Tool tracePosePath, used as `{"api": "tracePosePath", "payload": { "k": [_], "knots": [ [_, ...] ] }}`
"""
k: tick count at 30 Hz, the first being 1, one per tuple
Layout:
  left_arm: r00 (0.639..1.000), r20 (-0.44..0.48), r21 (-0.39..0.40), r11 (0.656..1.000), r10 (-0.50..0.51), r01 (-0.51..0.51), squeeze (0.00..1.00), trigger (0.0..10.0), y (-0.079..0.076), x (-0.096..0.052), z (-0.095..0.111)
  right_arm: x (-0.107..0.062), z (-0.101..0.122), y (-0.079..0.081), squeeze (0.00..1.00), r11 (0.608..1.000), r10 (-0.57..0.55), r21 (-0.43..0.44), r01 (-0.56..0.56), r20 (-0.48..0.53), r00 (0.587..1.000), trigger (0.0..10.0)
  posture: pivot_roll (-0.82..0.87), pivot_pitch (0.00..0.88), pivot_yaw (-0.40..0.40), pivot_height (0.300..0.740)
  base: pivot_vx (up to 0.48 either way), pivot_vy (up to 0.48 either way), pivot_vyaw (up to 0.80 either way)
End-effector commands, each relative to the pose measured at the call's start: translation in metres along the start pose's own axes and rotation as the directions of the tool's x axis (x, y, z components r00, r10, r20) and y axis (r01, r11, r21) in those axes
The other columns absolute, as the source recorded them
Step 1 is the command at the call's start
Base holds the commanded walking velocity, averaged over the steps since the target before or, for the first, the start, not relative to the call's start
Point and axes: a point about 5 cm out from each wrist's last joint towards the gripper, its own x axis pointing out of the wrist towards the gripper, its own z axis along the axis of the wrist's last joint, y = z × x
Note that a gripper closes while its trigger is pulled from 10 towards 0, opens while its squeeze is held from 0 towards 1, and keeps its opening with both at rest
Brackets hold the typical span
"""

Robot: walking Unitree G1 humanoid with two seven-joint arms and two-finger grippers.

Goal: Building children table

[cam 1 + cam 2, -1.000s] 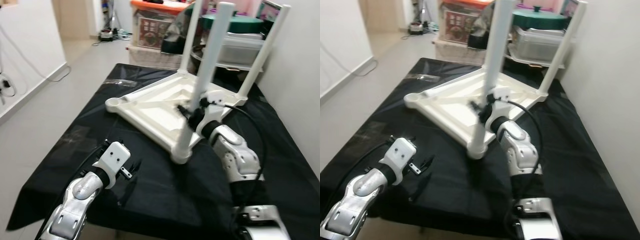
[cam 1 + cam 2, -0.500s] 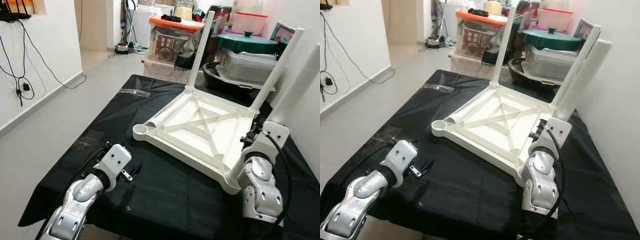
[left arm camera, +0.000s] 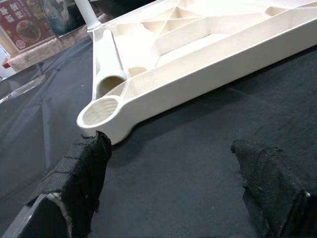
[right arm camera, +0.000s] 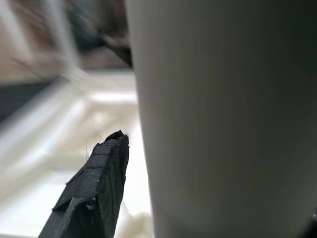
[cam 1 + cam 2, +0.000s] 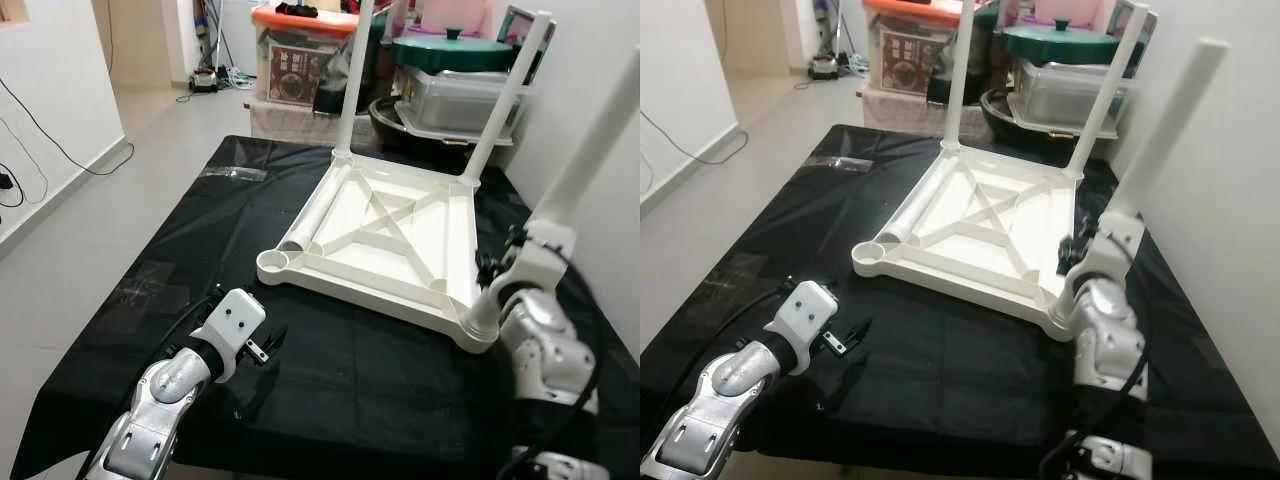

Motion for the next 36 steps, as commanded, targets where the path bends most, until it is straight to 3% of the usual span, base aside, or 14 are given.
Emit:
{"api": "tracePosePath", "payload": {
  "k": [1, 7, 10, 14, 16, 18, 19, 24, 25, 26, 27, 31, 33, 36],
  "knots": [
    [1.000, -0.004, 0.002, 1.000, -0.002, 0.002, 0.00, 10.0, -0.001, -0.001, -0.001, 0.000, 0.009, 0.018, 0.00, 0.987, 0.163, 0.008, -0.163, 0.046, 0.986, 10.0, 0.05, 0.000, -0.120, 0.740, 0.000, 0.000, 0.00],
    [1.000, -0.001, 0.003, 1.000, -0.008, 0.008, 0.00, 10.0, -0.002, 0.002, -0.001, -0.022, 0.019, 0.043, 0.00, 0.716, 0.698, -0.076, -0.694, 0.058, 0.714, 10.0, 0.05, 0.000, -0.120, 0.740, 0.000, 0.000, 0.00],
    [1.000, 0.003, 0.009, 1.000, -0.003, 0.003, 0.00, 10.0, -0.001, 0.004, 0.000, -0.038, -0.001, 0.074, 0.00, 0.463, 0.883, -0.081, -0.883, -0.043, 0.467, 10.0, 0.08, 0.000, -0.136, 0.740, 0.000, 0.000, 0.00],
    [1.000, 0.004, 0.010, 1.000, 0.000, 0.000, 0.00, 10.0, 0.000, 0.004, 0.000, -0.042, -0.006, 0.082, 0.00, 0.406, 0.909, -0.084, -0.910, -0.059, 0.412, 10.0, 0.08, 0.000, -0.136, 0.740, 0.000, 0.000, 0.00],
    [1.000, 0.003, 0.011, 1.000, 0.004, -0.004, 0.00, 10.0, 0.001, 0.003, 0.000, -0.046, -0.010, 0.090, 0.00, 0.359, 0.930, -0.065, -0.931, -0.063, 0.363, 7.3, 0.09, 0.000, -0.142, 0.740, 0.000, 0.000, 0.00],
    [1.000, -0.004, 0.012, 1.000, 0.010, -0.009, 0.00, 10.0, 0.001, -0.002, -0.002, -0.051, -0.020, 0.103, 0.00, 0.320, 0.946, -0.006, -0.947, -0.058, 0.320, 0.0, 0.09, 0.000, -0.145, 0.740, 0.000, 0.000, 0.00],
    [1.000, -0.007, 0.012, 1.000, 0.011, -0.011, 0.00, 10.0, 0.001, -0.003, -0.002, -0.052, -0.022, 0.106, 0.00, 0.314, 0.948, 0.012, -0.949, -0.056, 0.313, 0.0, 0.09, 0.000, -0.145, 0.740, 0.000, 0.000, 0.00],
    [1.000, -0.010, 0.011, 1.000, 0.008, -0.008, 0.00, 10.0, 0.001, -0.005, -0.003, -0.027, -0.046, 0.095, 0.00, 0.692, 0.715, 0.008, -0.722, -0.141, 0.685, 0.0, 0.08, 0.000, -0.128, 0.740, 0.000, 0.000, 0.00],
    [1.000, -0.009, 0.011, 1.000, 0.003, -0.002, 0.00, 10.0, 0.000, -0.004, -0.003, -0.013, -0.057, 0.072, 0.00, 0.885, 0.455, -0.002, -0.465, -0.202, 0.867, 0.0, 0.07, 0.000, -0.122, 0.740, 0.000, 0.000, 0.00],
    [1.000, -0.009, 0.011, 1.000, 0.003, -0.002, 0.00, 10.0, 0.000, -0.004, -0.003, -0.013, -0.057, 0.072, 0.00, 0.885, 0.455, -0.002, -0.465, -0.202, 0.867, 0.0, 0.07, 0.000, -0.122, 0.740, 0.000, 0.000, 0.00],
    [1.000, -0.009, 0.011, 1.000, -0.002, 0.002, 0.00, 10.0, 0.000, -0.003, -0.003, -0.010, -0.071, 0.035, 0.00, 0.993, 0.096, -0.045, -0.112, -0.267, 0.959, 0.0, 0.06, 0.000, -0.117, 0.740, 0.000, 0.000, 0.00],
    [1.000, -0.008, 0.011, 1.000, -0.006, 0.006, 0.00, 10.0, -0.001, -0.002, -0.003, -0.018, -0.083, 0.006, 0.00, 0.986, -0.161, -0.098, 0.137, -0.306, 0.938, 0.0, 0.05, 0.000, -0.114, 0.740, 0.000, 0.000, 0.00],
    [1.000, -0.006, 0.010, 1.000, -0.013, 0.013, 0.00, 10.0, -0.001, 0.000, -0.002, -0.051, -0.099, -0.032, 0.00, 0.878, -0.477, -0.219, 0.426, -0.320, 0.819, 0.0, 0.05, 0.000, -0.106, 0.740, 0.000, 0.000, 0.00],
    [1.000, -0.005, 0.010, 1.000, -0.017, 0.017, 0.00, 10.0, -0.002, 0.001, -0.002, -0.069, -0.098, -0.035, 0.00, 0.849, -0.525, -0.256, 0.463, -0.301, 0.796, 0.0, 0.04, 0.000, -0.101, 0.740, 0.000, 0.000, 0.00]
  ]
}}
